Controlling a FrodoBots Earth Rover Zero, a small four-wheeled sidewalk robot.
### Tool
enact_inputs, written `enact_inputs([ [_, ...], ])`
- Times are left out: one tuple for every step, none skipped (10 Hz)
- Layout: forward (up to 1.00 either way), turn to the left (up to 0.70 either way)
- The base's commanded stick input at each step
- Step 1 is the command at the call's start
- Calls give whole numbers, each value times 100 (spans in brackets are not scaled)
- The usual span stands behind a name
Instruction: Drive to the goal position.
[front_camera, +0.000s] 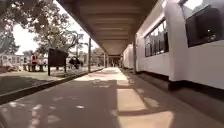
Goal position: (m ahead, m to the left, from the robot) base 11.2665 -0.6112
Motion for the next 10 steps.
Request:
enact_inputs([
  [50,0],
  [50,0],
  [50,0],
  [50,0],
  [50,0],
  [50,0],
  [50,0],
  [50,0],
  [50,0],
  [50,0],
])
